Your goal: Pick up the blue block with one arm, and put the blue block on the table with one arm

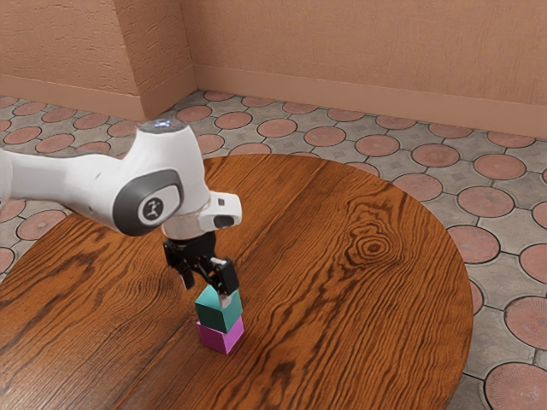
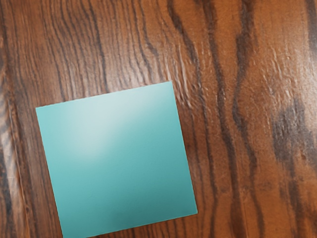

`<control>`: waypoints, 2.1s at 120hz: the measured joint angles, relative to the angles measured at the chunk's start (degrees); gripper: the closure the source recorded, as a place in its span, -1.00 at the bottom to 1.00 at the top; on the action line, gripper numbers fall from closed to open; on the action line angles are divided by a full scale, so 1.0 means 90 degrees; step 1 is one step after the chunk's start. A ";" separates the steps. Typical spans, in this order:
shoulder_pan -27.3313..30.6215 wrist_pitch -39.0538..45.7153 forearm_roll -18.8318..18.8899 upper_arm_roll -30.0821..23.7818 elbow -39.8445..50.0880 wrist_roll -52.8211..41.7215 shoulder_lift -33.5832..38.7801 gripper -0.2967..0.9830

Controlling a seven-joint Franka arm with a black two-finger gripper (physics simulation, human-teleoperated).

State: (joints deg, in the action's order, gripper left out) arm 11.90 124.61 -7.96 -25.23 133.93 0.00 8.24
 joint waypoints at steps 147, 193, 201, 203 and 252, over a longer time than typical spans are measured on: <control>0.0182 0.0082 0.0392 0.0039 -0.0485 -0.0045 -0.1217 -0.54; 0.0156 0.0144 0.0396 0.0039 -0.0531 -0.0044 -0.1412 -0.53; 0.0179 0.0156 0.0396 0.0039 -0.0556 -0.0043 -0.1484 -0.46; 0.0184 0.0158 0.0396 0.0039 -0.0560 -0.0043 -0.1492 -0.43; 0.0284 0.0158 0.0487 -0.0156 -0.0627 0.0022 -0.1119 0.01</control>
State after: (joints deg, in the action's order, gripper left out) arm 14.45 126.03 -3.58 -26.63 128.28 0.20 -1.83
